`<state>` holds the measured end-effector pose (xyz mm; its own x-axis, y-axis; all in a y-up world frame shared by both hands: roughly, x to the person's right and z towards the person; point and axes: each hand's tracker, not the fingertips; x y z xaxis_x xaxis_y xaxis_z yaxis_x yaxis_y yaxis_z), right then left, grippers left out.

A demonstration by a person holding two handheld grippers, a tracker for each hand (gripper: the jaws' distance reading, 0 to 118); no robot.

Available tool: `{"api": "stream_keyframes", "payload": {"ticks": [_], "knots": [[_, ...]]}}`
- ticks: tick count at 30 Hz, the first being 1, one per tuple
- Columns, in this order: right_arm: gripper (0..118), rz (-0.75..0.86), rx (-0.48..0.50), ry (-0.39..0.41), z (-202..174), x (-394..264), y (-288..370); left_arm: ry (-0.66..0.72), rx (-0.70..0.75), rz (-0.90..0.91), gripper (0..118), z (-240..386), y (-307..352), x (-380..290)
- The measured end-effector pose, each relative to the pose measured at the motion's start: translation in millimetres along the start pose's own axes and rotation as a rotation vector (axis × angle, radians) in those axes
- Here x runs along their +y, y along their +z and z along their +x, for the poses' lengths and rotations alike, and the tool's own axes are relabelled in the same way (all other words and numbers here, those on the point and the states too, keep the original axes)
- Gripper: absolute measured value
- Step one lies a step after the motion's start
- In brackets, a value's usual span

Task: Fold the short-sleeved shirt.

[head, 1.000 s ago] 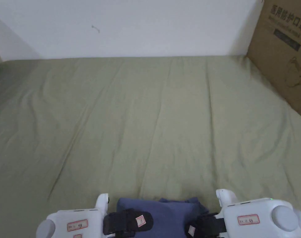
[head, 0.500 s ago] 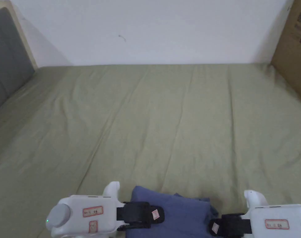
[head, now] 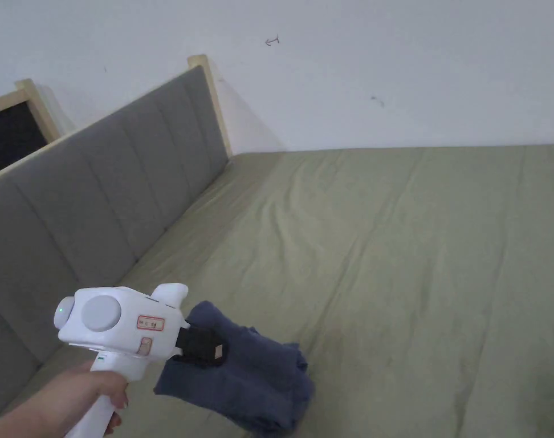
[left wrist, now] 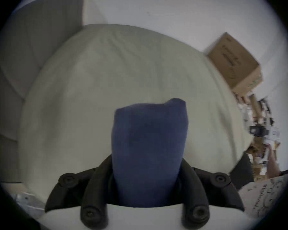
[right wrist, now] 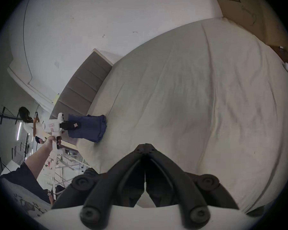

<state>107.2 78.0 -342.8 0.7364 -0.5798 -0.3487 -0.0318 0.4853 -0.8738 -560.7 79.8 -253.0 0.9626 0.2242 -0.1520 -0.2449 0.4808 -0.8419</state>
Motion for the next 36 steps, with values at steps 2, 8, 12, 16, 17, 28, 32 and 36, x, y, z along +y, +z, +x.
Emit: {"api": "stream_keyframes", "payload": {"ticks": [2,8,12,16,17,28,32,36], "knots": [[0,0.003,-0.015,-0.007,-2,0,-1,-0.023,0.112,-0.003,58,-15,-1,3],[0,0.003,-0.035,-0.01,-6,2,-3,-0.02,0.397,0.07,114,-38,7,7],[0,-0.002,-0.035,-0.006,-6,5,-4,0.027,0.335,0.092,114,-31,23,2],[0,0.0,-0.048,0.023,-7,6,-1,-0.011,0.358,0.097,114,-3,20,-3],[0,0.003,-0.045,0.023,-7,6,1,-0.009,0.342,0.105,114,6,18,-4],[0,0.05,-0.099,0.039,-13,23,42,-0.088,-0.161,0.181,1,246,-22,-11],[0,0.123,-0.182,0.056,-28,38,79,-0.1,-0.165,0.328,1,319,8,7],[0,0.311,-0.177,0.088,-45,56,114,-0.242,-0.17,0.747,1,363,61,4]]}}
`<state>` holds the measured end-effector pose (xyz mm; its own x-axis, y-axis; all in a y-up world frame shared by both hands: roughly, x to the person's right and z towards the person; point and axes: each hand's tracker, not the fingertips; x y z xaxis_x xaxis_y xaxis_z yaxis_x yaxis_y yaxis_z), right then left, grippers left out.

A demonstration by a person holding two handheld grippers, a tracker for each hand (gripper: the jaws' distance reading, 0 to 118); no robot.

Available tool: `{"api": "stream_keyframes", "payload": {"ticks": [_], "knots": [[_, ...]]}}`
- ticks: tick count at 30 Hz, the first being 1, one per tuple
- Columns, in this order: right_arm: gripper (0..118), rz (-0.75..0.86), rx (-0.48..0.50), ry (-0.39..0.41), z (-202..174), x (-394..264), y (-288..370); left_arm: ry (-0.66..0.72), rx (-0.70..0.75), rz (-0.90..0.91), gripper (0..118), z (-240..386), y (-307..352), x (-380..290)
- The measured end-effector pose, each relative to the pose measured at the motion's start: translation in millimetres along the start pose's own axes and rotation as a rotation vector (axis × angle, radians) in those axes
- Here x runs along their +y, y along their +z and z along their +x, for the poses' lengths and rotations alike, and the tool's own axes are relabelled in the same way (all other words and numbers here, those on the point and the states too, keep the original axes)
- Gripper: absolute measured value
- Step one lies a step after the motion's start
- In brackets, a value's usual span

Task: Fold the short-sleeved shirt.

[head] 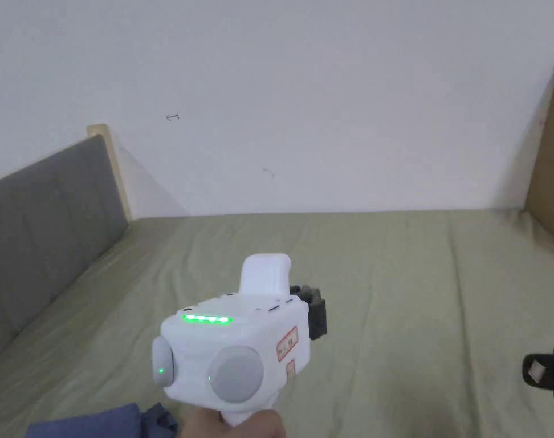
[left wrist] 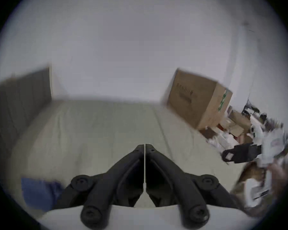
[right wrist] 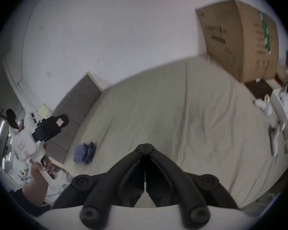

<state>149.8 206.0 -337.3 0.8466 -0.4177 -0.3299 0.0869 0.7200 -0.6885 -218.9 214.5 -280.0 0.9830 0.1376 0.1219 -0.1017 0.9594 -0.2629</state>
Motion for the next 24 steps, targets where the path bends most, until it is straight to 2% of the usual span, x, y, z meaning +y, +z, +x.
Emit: {"api": "stream_keyframes", "payload": {"ticks": [2,3,8,10,13,17,18,19,21,22,23,24], "knots": [[0,0.146,-0.016,0.066,-12,9,15,-0.165,0.148,0.134,1,23,14,10],[0,0.213,-0.022,0.092,-19,12,21,-0.186,0.191,0.182,1,33,19,13],[0,0.565,-0.006,0.221,-47,2,50,-0.111,0.229,0.311,1,51,44,7],[0,0.686,-0.054,0.307,-60,-9,55,-0.086,0.254,0.36,1,52,53,-1],[0,0.742,-0.169,0.417,-70,-22,50,-0.102,0.328,0.368,1,54,60,-12],[0,0.705,-0.197,0.435,-70,-30,38,-0.064,0.346,0.345,4,51,64,-23],[10,0.689,-0.236,0.464,-71,-33,36,-0.055,0.346,0.334,20,49,66,-26],[33,0.682,-0.269,0.484,-72,-35,34,-0.05,0.346,0.323,44,46,66,-27],[92,0.683,-0.268,0.477,-71,-39,32,-0.046,0.343,0.303,100,42,67,-29],[105,0.683,-0.259,0.46,-69,-41,33,-0.042,0.349,0.302,108,41,69,-30],[115,0.679,-0.251,0.442,-68,-42,33,-0.035,0.348,0.305,108,40,70,-30],[118,0.679,-0.255,0.435,-70,-43,34,-0.035,0.343,0.306,108,39,72,-30]]}}
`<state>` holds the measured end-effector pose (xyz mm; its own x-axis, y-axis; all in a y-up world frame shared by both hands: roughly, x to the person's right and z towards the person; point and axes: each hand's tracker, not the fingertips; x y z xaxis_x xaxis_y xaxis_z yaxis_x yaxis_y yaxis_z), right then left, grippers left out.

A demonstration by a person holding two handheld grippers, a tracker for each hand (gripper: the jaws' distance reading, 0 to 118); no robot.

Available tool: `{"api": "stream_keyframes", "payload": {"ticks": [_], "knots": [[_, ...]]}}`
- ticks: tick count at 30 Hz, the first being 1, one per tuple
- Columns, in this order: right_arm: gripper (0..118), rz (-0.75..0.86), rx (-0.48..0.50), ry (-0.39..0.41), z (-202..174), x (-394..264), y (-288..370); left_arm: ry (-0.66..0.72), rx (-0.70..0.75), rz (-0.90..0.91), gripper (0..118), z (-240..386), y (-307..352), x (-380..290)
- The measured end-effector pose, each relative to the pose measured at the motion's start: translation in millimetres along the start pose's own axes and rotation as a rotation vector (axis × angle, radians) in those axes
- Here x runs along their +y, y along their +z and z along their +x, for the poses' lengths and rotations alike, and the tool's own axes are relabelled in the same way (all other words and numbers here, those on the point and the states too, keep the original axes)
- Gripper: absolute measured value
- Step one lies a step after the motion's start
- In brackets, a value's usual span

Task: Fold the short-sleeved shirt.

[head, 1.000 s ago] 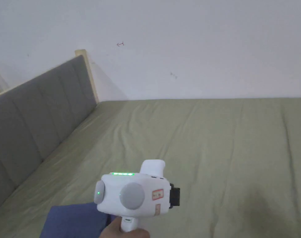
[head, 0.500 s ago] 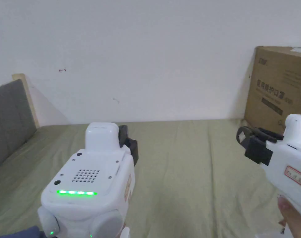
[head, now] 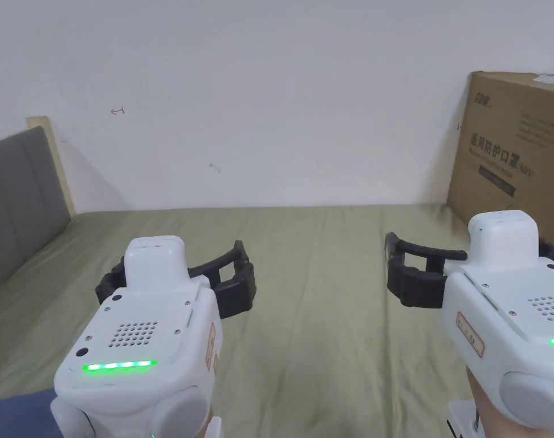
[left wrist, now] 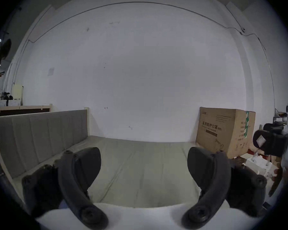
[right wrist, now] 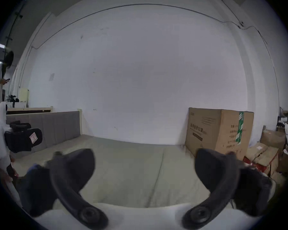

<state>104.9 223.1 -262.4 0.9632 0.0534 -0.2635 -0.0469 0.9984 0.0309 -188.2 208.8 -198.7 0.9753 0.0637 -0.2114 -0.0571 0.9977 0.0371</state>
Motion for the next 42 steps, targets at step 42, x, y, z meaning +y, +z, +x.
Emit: {"api": "stream_keyframes", "payload": {"ticks": [42], "knots": [[118,-0.062,0.01,-0.027,1,-3,-6,0.004,-0.011,-0.055,107,12,-12,12]]}}
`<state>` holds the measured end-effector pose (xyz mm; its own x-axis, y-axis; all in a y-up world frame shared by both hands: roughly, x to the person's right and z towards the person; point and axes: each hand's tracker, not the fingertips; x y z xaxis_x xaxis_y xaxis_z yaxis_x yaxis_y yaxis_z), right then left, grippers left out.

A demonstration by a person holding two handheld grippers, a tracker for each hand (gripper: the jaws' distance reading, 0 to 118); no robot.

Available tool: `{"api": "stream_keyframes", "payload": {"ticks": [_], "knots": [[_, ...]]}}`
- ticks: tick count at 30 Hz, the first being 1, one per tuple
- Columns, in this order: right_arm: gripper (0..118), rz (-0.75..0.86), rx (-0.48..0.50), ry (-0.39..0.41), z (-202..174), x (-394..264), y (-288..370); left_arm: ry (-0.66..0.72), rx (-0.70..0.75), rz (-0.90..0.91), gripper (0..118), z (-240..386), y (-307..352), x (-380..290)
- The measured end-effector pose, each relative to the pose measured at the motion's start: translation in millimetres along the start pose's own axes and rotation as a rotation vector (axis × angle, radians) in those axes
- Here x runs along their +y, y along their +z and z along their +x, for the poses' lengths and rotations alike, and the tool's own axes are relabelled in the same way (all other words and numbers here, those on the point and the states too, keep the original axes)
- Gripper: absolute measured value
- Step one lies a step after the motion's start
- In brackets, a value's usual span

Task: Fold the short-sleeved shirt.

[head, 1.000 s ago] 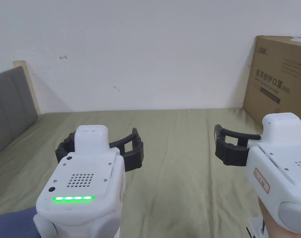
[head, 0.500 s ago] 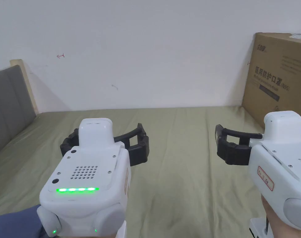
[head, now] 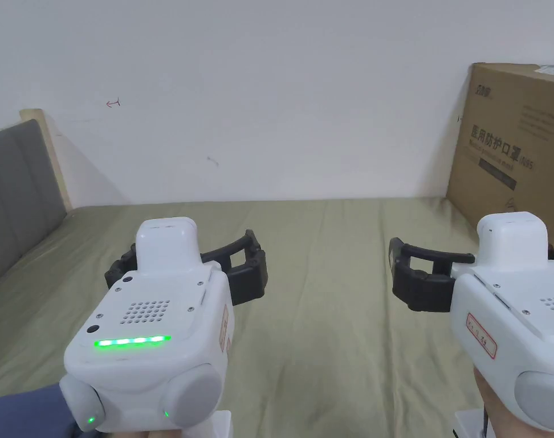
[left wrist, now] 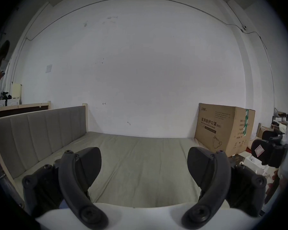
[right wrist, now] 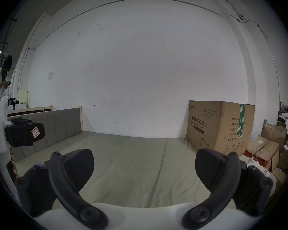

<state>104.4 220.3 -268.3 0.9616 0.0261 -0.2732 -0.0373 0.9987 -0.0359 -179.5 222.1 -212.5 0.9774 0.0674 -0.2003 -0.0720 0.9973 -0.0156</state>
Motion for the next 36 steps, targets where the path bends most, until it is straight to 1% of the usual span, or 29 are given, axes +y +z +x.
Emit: {"api": "stream_keyframes", "payload": {"ticks": [4,9,36], "knots": [[118,-0.007,0.012,0.015,-3.1,-0.2,1.1,-0.011,0.01,-0.02,107,1.3,-0.8,-2.7],[118,-0.005,0.017,0.03,-5.8,2.0,2.4,0.012,0.004,-0.036,107,0.6,-1.1,-2.4],[118,-0.001,0.027,0.018,-9.1,0.0,3.8,0.046,0.023,-0.033,107,-6.4,-1.8,0.8]]}}
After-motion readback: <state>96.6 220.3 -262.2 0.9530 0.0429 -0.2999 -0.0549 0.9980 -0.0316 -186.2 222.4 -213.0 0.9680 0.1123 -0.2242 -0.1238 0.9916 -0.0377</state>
